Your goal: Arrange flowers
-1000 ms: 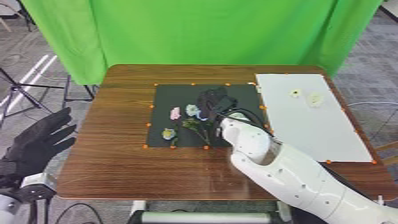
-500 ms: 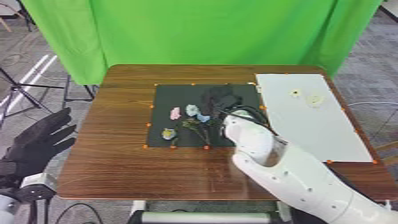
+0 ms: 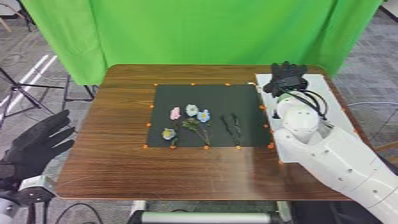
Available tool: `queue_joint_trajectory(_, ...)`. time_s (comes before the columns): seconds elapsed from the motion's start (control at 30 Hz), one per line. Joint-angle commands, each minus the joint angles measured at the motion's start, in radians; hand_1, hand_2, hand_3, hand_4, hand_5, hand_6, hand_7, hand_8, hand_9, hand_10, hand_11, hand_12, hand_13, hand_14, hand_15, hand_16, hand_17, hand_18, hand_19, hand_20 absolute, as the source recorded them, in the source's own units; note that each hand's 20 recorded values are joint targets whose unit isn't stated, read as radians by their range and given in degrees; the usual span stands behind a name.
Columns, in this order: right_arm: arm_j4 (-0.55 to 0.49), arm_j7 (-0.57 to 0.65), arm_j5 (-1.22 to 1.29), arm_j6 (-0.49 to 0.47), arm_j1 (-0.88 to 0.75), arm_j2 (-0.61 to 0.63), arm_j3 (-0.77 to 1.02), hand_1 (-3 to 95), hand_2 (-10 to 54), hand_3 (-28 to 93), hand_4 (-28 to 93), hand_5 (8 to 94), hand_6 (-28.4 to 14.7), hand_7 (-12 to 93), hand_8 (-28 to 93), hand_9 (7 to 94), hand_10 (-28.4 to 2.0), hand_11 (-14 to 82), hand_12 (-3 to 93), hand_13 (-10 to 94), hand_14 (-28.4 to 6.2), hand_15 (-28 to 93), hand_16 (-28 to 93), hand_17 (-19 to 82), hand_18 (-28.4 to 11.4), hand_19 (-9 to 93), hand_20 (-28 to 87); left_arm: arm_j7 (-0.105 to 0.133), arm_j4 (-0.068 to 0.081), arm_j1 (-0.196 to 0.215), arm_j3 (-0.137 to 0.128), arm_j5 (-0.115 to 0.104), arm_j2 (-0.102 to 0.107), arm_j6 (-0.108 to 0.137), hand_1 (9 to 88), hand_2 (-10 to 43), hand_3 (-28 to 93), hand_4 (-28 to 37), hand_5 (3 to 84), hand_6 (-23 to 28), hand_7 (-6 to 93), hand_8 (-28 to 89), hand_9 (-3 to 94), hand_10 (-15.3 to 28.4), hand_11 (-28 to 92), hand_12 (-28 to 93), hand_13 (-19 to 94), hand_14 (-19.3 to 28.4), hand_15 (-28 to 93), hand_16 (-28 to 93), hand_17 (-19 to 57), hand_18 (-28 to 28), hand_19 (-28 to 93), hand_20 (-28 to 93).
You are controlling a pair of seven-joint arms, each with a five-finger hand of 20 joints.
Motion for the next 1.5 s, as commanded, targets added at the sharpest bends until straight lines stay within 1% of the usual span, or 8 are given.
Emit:
queue_joint_trajectory(0.03, 0.072, 0.057, 0.073, -0.073, -0.062, 0.122, 0.103, 26.2, -9.5, 88, -27, 19.7, -9.5, 10, -5, 16.3, -19.2, 0.5, 28.3, 18, -20.6, 3, 27, 1, -25.2, 50, 21, 0.005, -0.009, 0.021, -0.008, 0.004, -0.012, -0.004, 23.7, -3.5, 69, -28.2, 25.1, 2.2, 18.4, -9, 19.1, 9.3, 11, 19, 14, 12.3, 15, 7, -12.1, 18.8, 36, 10)
queue_joint_trajectory(0.2, 0.097, -0.048, 0.096, -0.143, -0.126, 0.132, 0.195, 25.8, -9.5, 87, -27, 18.2, -9.9, 8, -4, 15.7, -18.5, -1.8, 29.5, 20, -20.2, -1, 28, 1, -25.8, 48, 18, 0.005, -0.006, 0.019, -0.009, 0.0, -0.007, -0.007, 23.6, -3.6, 69, -28.2, 25.1, 2.2, 18.4, -9, 19.1, 9.5, 11, 19, 14, 12.3, 15, 7, -12.1, 18.8, 36, 10)
queue_joint_trajectory(0.53, 0.159, -0.265, 0.128, -0.143, -0.153, 0.121, 0.225, 29.1, -9.5, 89, -28, 21.6, -6.7, 22, -10, 27.9, -13.1, 10.2, 21.8, 45, -7.8, 16, 20, 13, -17.0, 57, 25, 0.004, -0.003, 0.011, -0.003, 0.002, -0.005, -0.012, 23.6, -3.6, 69, -28.3, 25.2, 2.2, 18.5, -9, 19.1, 9.4, 11, 19, 14, 12.3, 15, 7, -12.1, 18.8, 36, 10)
queue_joint_trajectory(0.67, 0.168, -0.295, 0.103, 0.029, -0.172, 0.128, 0.199, 37.7, -9.5, 87, -28, 35.7, -0.9, 39, -19, 45.8, -10.3, 24.1, 19.8, 64, -2.8, 32, 22, 22, -17.8, 72, 34, 0.003, -0.007, 0.017, -0.006, 0.002, -0.009, -0.009, 23.6, -3.6, 69, -28.3, 25.3, 2.3, 18.4, -9, 19.3, 9.4, 11, 19, 14, 12.3, 15, 7, -12.1, 18.8, 36, 10)
queue_joint_trajectory(0.77, 0.131, -0.337, 0.113, 0.125, -0.2, 0.132, 0.207, 49.2, -7.8, 81, -28, 57.4, 1.6, 54, -3, 74.6, -6.4, 21.0, 41.9, 80, 0.9, 40, 34, 32, -17.2, 79, 44, 0.003, -0.009, 0.02, -0.008, 0.003, -0.013, -0.008, 23.6, -3.7, 69, -28.2, 25.5, 2.4, 18.4, -9, 19.3, 9.4, 11, 19, 14, 12.4, 15, 7, -12.1, 18.9, 36, 10)
queue_joint_trajectory(0.87, 0.064, -0.37, 0.113, 0.177, -0.206, 0.123, 0.201, 52.0, -9.3, 82, -28, 67.4, 1.5, 53, -2, 83.5, -4.8, 22.2, 49.1, 86, 0.7, 48, 32, 36, -17.6, 83, 47, 0.004, -0.01, 0.019, -0.008, 0.004, -0.014, -0.006, 23.5, -3.6, 69, -28.3, 25.5, 2.4, 18.4, -9, 19.3, 9.5, 11, 19, 14, 12.3, 15, 7, -12.1, 18.9, 36, 10)
queue_joint_trajectory(1.13, -0.081, -0.451, 0.088, 0.258, -0.097, -0.011, 0.064, 51.1, -9.5, 85, -28, 70.4, 1.2, 51, -3, 85.5, -4.8, 21.8, 49.9, 87, 0.8, 48, 34, 37, -17.9, 83, 48, -0.007, -0.002, -0.001, 0.011, 0.002, -0.005, -0.013, 23.5, -3.6, 69, -28.3, 25.6, 2.4, 18.5, -9, 19.4, 9.5, 12, 18, 14, 12.3, 15, 7, -12.1, 18.8, 36, 10)
queue_joint_trajectory(1.5, 0.032, -0.441, -0.03, 0.226, 0.047, -0.117, -0.147, 50.8, -9.5, 85, -28, 70.5, 1.4, 51, -3, 85.9, -4.4, 20.9, 50.7, 87, 1.1, 48, 35, 36, -18.1, 82, 48, -0.012, 0.002, -0.012, 0.024, 0.0, 0.003, -0.008, 23.6, -3.4, 69, -28.3, 25.6, 2.4, 18.5, -9, 19.3, 9.6, 12, 18, 14, 12.4, 15, 7, -12.2, 18.9, 36, 10)
